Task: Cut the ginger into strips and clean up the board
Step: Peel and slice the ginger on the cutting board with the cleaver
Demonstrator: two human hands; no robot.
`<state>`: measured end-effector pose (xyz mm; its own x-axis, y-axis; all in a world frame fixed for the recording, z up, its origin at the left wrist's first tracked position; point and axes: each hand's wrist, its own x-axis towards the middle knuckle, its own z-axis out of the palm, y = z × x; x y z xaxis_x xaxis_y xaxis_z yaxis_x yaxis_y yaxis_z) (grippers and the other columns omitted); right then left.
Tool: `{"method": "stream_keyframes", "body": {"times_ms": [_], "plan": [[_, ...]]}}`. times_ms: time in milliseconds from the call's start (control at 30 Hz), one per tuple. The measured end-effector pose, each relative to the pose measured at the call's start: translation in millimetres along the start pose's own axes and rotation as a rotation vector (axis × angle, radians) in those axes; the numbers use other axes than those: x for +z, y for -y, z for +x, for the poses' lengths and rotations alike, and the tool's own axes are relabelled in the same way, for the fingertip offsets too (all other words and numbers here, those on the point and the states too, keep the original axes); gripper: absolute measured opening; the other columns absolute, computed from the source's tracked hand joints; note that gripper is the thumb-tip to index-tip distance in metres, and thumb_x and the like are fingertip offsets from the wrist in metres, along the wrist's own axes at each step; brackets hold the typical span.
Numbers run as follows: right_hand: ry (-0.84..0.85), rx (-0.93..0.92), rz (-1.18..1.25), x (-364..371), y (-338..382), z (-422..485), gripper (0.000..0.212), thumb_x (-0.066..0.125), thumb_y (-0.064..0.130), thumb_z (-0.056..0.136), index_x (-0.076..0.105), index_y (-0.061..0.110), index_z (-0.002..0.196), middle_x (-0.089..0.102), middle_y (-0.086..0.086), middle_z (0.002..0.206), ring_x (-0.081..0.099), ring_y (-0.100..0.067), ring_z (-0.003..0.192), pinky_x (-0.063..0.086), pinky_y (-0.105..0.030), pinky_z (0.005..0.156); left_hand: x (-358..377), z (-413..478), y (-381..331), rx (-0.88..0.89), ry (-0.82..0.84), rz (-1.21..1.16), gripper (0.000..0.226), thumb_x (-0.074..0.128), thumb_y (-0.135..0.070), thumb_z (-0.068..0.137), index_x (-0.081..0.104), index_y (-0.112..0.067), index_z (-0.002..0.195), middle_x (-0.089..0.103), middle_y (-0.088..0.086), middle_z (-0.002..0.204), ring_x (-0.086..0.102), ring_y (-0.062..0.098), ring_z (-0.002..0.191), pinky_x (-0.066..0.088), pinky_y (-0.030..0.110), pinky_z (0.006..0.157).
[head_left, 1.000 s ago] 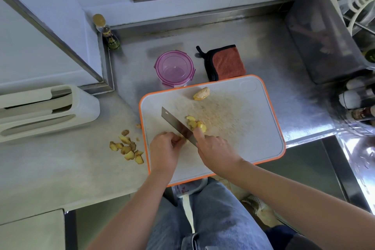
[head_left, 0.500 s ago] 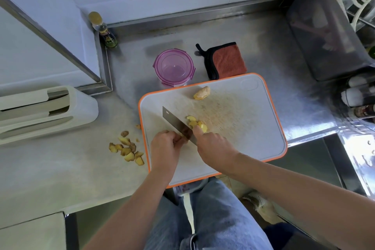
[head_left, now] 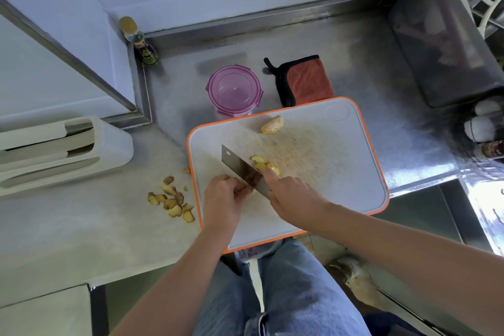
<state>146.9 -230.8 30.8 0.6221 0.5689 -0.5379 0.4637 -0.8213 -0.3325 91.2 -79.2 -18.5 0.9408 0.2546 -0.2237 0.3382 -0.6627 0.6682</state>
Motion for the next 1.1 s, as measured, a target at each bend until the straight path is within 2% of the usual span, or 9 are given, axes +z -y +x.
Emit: {"method": "stream_keyframes", "body": {"times_ms": [100, 200, 367, 467, 567, 767, 933, 1033, 1100], "plan": [[0.003, 0.028, 0.01, -1.5, 13.4, 10.7, 0.033, 0.038, 0.01, 0.097, 0.03, 0.009, 0.128, 0.043, -0.005, 0.08, 0.046, -0.027, 0.068, 0.034, -0.034, 0.058, 1.3, -0.5, 0.2, 0.008, 0.0, 0.034, 0.006, 0.077, -0.017, 0.08, 0.076, -0.011, 0.079, 0.067, 0.003, 0.077, 0.058, 0.02, 0.077, 0.046, 0.03, 0.067], [-0.015, 0.045, 0.027, 1.4, 21.4, 25.0, 0.027, 0.039, 0.011, 0.097, 0.03, 0.01, 0.123, 0.053, -0.013, 0.098, 0.046, -0.029, 0.075, 0.037, -0.036, 0.063, 0.8, -1.0, 0.5, -0.002, -0.001, 0.037, 0.003, 0.076, -0.011, 0.079, 0.074, -0.008, 0.078, 0.066, 0.005, 0.077, 0.059, 0.024, 0.077, 0.049, 0.036, 0.07], [-0.062, 0.023, -0.014, 9.9, 18.9, 22.8, 0.031, 0.037, 0.015, 0.099, 0.029, 0.008, 0.128, 0.056, -0.015, 0.102, 0.052, -0.034, 0.077, 0.036, -0.036, 0.062, -1.6, -2.0, -0.1, 0.0, -0.006, 0.039, 0.005, 0.076, -0.012, 0.079, 0.073, -0.008, 0.077, 0.065, 0.004, 0.075, 0.057, 0.022, 0.076, 0.042, 0.028, 0.068], [-0.061, 0.017, -0.036, 13.6, 9.5, 13.4, 0.029, 0.036, 0.014, 0.099, 0.03, 0.009, 0.127, 0.055, -0.009, 0.086, 0.053, -0.032, 0.07, 0.039, -0.036, 0.059, -2.1, -2.4, -0.4, 0.003, -0.005, 0.033, 0.008, 0.076, -0.014, 0.08, 0.072, -0.008, 0.076, 0.064, 0.004, 0.075, 0.056, 0.022, 0.076, 0.041, 0.028, 0.067], [-0.019, 0.014, -0.037, 18.0, 2.0, 4.3, 0.022, 0.034, 0.012, 0.099, 0.031, 0.009, 0.12, 0.036, 0.002, 0.064, 0.037, -0.02, 0.053, 0.038, -0.035, 0.058, -1.1, -2.5, 0.1, 0.003, -0.014, 0.023, 0.013, 0.076, -0.016, 0.081, 0.071, -0.008, 0.073, 0.063, 0.004, 0.072, 0.055, 0.021, 0.074, 0.042, 0.03, 0.065], [-0.037, 0.032, -0.095, 21.0, 10.4, 6.6, 0.028, 0.036, 0.002, 0.094, 0.028, 0.01, 0.12, 0.03, 0.002, 0.063, 0.029, -0.017, 0.049, 0.034, -0.034, 0.057, 0.3, -2.9, -0.3, 0.029, -0.027, 0.053, 0.012, 0.075, -0.013, 0.081, 0.071, -0.007, 0.072, 0.064, 0.004, 0.072, 0.057, 0.022, 0.073, 0.041, 0.029, 0.064], [-0.102, 0.028, -0.019, 14.0, 30.6, 28.0, 0.033, 0.041, -0.005, 0.087, 0.033, 0.009, 0.117, 0.055, -0.01, 0.088, 0.056, -0.033, 0.075, 0.039, -0.036, 0.059, -1.2, -5.3, -4.4, 0.053, -0.045, 0.104, 0.01, 0.072, -0.004, 0.08, 0.071, -0.005, 0.07, 0.065, 0.01, 0.07, 0.059, 0.028, 0.072, 0.043, 0.032, 0.063], [-0.145, 0.014, -0.029, 15.8, 29.0, 34.7, 0.029, 0.041, 0.001, 0.089, 0.032, 0.009, 0.115, 0.055, -0.016, 0.109, 0.058, -0.038, 0.091, 0.044, -0.04, 0.063, -1.3, -4.5, -2.6, 0.039, -0.033, 0.104, 0.009, 0.071, -0.007, 0.081, 0.071, -0.006, 0.072, 0.066, 0.009, 0.073, 0.058, 0.027, 0.074, 0.045, 0.034, 0.065], [-0.143, 0.008, -0.034, 18.9, 23.2, 30.3, 0.025, 0.04, 0.005, 0.092, 0.031, 0.01, 0.116, 0.055, -0.014, 0.105, 0.058, -0.037, 0.09, 0.039, -0.038, 0.06, -1.1, -3.9, -0.9, 0.032, -0.02, 0.089, 0.009, 0.072, -0.012, 0.082, 0.071, -0.007, 0.075, 0.065, 0.007, 0.074, 0.058, 0.025, 0.074, 0.045, 0.033, 0.066]]}}
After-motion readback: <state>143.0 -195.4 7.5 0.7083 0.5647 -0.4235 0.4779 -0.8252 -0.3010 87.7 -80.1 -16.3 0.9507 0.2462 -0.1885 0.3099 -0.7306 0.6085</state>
